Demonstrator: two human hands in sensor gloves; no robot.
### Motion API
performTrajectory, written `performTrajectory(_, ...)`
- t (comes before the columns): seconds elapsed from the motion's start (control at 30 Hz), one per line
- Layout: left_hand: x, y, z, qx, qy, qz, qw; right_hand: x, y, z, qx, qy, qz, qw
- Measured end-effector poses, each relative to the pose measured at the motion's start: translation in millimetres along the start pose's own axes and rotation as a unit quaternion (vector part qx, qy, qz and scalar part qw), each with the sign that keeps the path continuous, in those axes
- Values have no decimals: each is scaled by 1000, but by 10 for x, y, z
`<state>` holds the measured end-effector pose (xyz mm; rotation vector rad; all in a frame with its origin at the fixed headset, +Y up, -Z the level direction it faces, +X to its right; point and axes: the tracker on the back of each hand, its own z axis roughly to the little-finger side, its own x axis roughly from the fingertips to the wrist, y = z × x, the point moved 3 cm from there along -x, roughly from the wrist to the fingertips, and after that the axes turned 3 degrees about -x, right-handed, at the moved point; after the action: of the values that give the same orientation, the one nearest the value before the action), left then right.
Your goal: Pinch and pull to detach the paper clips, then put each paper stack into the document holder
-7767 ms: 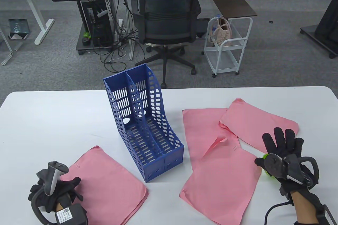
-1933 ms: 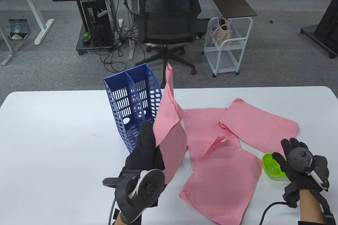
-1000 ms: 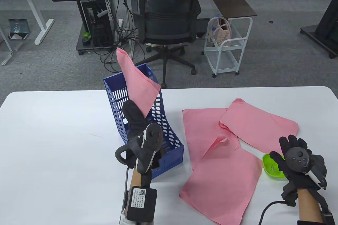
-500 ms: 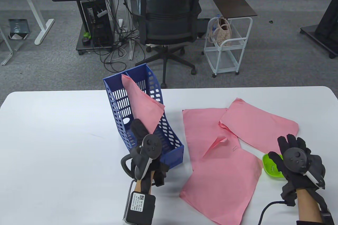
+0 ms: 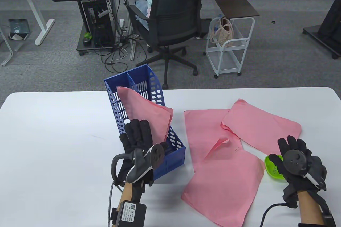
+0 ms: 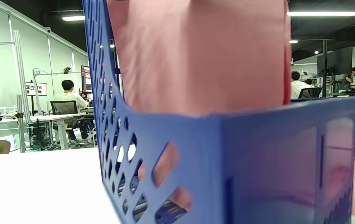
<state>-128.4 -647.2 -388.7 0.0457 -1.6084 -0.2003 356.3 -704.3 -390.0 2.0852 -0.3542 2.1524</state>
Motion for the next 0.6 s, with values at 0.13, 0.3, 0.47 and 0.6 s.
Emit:
performTrajectory(0.13, 36, -114, 122, -9, -2, 12, 1000, 1, -18, -102, 18, -19, 4, 1000)
performTrajectory(0.3, 101, -282, 273, -14, 3, 27, 1000, -83, -25, -417, 41, -69, -19, 997)
performTrajectory(0.47, 141, -320, 357, -7, 10, 26, 1000, -430, -64, -779, 54, -93, -78, 991)
performTrajectory(0.6, 166, -334, 376, 6, 11, 10, 1000, -825, 56, -1061, 66, -75, -142, 985)
